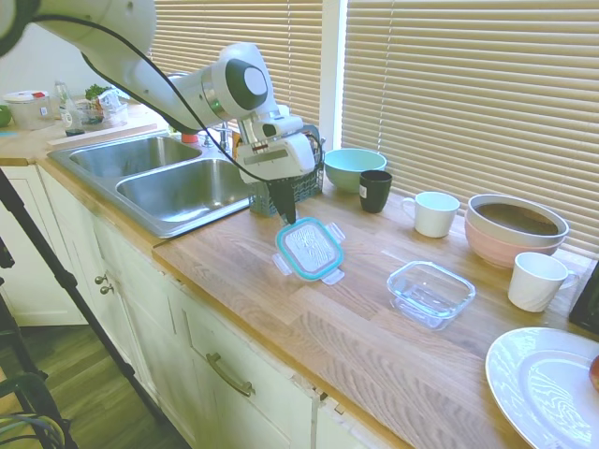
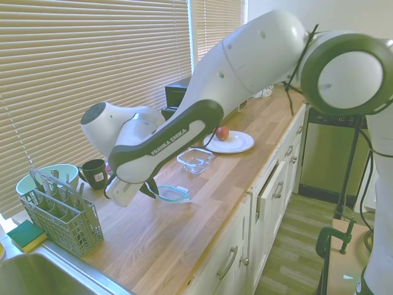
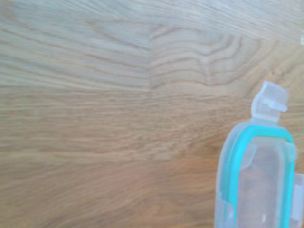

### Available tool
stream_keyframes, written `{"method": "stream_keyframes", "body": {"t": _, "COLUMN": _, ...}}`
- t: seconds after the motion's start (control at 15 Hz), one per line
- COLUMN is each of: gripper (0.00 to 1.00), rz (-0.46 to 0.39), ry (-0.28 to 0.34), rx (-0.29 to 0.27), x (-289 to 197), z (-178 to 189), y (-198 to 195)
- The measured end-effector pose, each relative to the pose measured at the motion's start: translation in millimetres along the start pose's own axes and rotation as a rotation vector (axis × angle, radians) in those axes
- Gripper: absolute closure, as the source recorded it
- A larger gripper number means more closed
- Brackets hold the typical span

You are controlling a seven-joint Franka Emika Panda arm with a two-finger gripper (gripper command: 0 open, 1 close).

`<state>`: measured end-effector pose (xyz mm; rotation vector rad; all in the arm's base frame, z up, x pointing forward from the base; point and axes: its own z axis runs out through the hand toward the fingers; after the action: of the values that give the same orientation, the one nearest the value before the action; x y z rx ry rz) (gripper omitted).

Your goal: Cover the lid of the food container

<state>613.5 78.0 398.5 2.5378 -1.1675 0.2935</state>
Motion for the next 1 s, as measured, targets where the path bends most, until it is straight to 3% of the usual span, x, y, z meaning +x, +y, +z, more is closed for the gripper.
{"method": "stream_keyframes", "body": {"t": 0.33, "gripper": 1.0, "rz": 0.015, "ry": -0.044, "rx": 0.094, "x": 13.8, "z": -34.5, "y": 49.4}}
{"method": "stream_keyframes", "body": {"t": 1.0, "gripper": 1.0, "rz": 0.066, "ry": -0.133, "rx": 0.199, "x": 81.9, "z": -33.4, "y": 129.0}}
